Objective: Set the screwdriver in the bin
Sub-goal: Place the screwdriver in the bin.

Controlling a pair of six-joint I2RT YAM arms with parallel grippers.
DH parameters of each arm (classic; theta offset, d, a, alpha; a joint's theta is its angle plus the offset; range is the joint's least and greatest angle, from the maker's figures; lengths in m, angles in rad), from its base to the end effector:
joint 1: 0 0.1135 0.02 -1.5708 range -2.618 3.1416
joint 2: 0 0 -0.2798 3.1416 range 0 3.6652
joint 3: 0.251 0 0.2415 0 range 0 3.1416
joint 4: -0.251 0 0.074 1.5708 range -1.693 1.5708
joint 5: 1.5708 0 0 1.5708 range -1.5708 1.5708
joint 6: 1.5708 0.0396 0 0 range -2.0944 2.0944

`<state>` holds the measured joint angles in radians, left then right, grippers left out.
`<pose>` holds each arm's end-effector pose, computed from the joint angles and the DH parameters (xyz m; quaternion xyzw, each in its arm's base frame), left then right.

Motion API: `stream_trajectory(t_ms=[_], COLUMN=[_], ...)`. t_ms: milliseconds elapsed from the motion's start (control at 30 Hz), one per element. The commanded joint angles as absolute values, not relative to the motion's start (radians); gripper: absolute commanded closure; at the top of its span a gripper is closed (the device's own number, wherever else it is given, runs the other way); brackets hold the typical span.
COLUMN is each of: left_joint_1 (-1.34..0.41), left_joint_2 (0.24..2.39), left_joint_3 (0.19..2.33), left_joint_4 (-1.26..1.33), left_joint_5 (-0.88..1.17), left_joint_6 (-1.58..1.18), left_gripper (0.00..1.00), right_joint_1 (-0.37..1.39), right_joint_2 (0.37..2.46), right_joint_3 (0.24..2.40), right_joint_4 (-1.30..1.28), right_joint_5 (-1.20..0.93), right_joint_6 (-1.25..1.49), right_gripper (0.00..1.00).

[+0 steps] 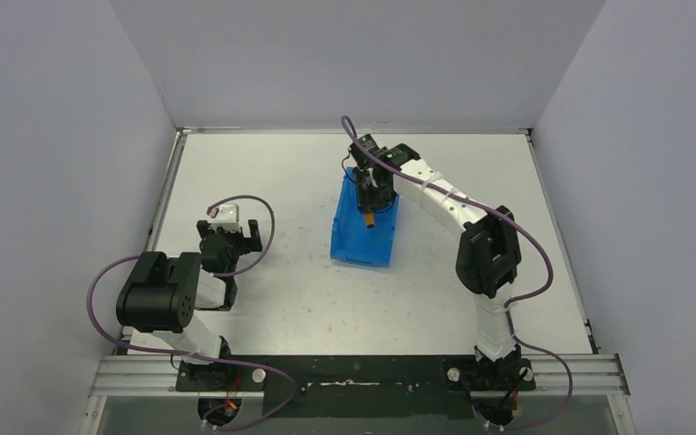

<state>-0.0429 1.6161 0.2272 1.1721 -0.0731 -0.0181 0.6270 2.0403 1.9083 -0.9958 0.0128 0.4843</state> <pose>0.2447 -0.0076 0.1494 -0.0132 0.7792 0.0094 0.6266 0.3526 0.2549 0.2891 -0.0681 0.9732 0.1106 0.1899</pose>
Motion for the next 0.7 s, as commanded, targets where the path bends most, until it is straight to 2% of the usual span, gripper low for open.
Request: stream_trajectory(t_ms=[0,133,400,533,667], left_joint_1=[-0.040,-0.040,-0.040,-0.040,-0.040], left_joint_2=[1.613,1.613,1.613,1.613,1.612], left_joint_3=[0.245,0.245,0.246,0.245,0.245], left_joint_4=[1.232,1.232,1.233,1.233,1.232], left_joint_5=[-0.066,-0.065,-0.066,-0.066,-0.066], left_joint_6=[-0.020,-0.020,-0.020,-0.020,-0.021], left_gripper=[0.03,0.03,0.03,0.03,0.03], right_joint_1=[0.636,0.640,0.651,0.656,0.661], right_joint_2=[2.049,2.115,2.148,2.137,2.108], right_joint_3=[1.822,1.802,1.828,1.851,1.873], right_joint_4=[-0.864,-0.851,-0.858,-0.875,-0.897], right_joint_5=[-0.019,-0.027,-0.003,0.039,0.077], right_joint_6=[0.503,0.506,0.511,0.511,0.512], right_gripper=[1.00,0.97,0.64,0.58,0.57])
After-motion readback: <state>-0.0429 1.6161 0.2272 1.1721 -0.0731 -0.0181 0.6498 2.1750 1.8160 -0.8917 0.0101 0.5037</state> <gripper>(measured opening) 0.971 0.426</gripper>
